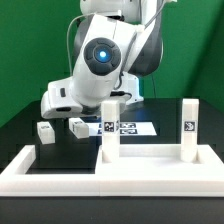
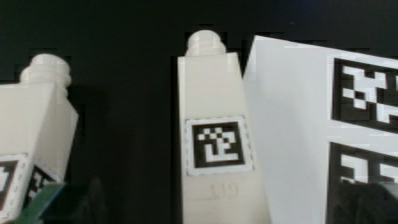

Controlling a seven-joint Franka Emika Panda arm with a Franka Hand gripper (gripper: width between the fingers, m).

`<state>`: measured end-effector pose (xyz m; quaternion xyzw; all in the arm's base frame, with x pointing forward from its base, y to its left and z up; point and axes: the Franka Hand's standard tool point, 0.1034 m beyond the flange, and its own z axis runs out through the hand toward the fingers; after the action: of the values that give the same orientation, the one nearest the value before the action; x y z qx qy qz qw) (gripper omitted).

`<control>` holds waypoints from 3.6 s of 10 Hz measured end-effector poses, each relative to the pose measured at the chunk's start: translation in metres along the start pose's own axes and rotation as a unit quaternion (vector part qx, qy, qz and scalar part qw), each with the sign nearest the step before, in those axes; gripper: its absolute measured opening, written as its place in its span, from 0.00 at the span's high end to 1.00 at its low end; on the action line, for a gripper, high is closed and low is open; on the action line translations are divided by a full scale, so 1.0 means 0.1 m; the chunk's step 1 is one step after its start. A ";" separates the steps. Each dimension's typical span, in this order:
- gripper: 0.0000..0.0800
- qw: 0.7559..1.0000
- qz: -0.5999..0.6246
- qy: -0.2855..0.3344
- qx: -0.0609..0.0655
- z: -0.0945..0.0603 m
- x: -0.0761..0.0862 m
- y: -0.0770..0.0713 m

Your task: Assemble desk

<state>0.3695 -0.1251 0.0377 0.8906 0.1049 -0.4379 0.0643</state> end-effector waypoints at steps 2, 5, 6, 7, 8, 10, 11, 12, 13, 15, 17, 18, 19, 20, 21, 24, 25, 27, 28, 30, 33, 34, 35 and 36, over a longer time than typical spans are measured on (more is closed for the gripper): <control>0.19 1.000 0.000 -0.003 0.001 0.03 0.00 0.01; 0.19 1.000 0.001 -0.005 0.000 0.08 0.02 0.03; 0.19 1.000 0.001 -0.004 0.000 0.09 0.03 0.03; 0.19 1.000 0.002 -0.003 0.000 0.09 0.03 0.04; 0.19 1.000 0.003 -0.001 -0.001 0.10 0.05 0.05; 0.19 1.000 0.004 0.002 -0.001 0.12 0.06 0.07; 0.19 1.000 0.004 0.003 -0.001 0.12 0.07 0.07; 0.19 1.000 0.004 0.003 -0.001 0.12 0.07 0.07; 0.19 1.000 0.004 0.003 -0.001 0.12 0.07 0.07; 0.19 1.000 0.006 0.001 0.002 0.13 0.06 0.07; 0.19 1.000 0.017 -0.015 0.013 0.22 0.04 0.07; 0.19 0.999 0.026 -0.024 0.025 0.29 0.02 0.04; 0.19 0.999 0.030 -0.026 0.026 0.34 0.02 0.03; 0.19 0.999 0.030 -0.023 0.026 0.37 0.03 0.03; 0.19 0.999 0.030 -0.024 0.024 0.37 0.03 0.04; 0.35 0.999 0.030 -0.024 0.023 0.37 0.02 0.04; 0.35 0.999 0.030 -0.024 0.023 0.37 0.02 0.04; 0.61 0.999 0.030 -0.024 0.023 0.37 0.02 0.04; 0.64 0.999 0.030 -0.024 0.023 0.37 0.02 0.04; 0.64 0.999 0.030 -0.024 0.023 0.37 0.02 0.04; 0.64 0.999 0.030 -0.024 0.023 0.37 0.02 0.04; 0.64 0.999 0.029 -0.024 0.024 0.35 0.02 0.04; 0.64 0.999 0.026 -0.032 0.030 0.23 -0.06 0.03; 0.64 0.999 0.024 -0.031 0.038 0.02 -0.17 0.02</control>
Offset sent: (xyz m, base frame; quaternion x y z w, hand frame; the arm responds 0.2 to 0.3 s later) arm -0.0023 -0.0007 -0.0100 -0.0009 0.0004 -0.0029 1.0000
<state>0.3582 -0.1297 0.0501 0.8808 0.0647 -0.4670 0.0444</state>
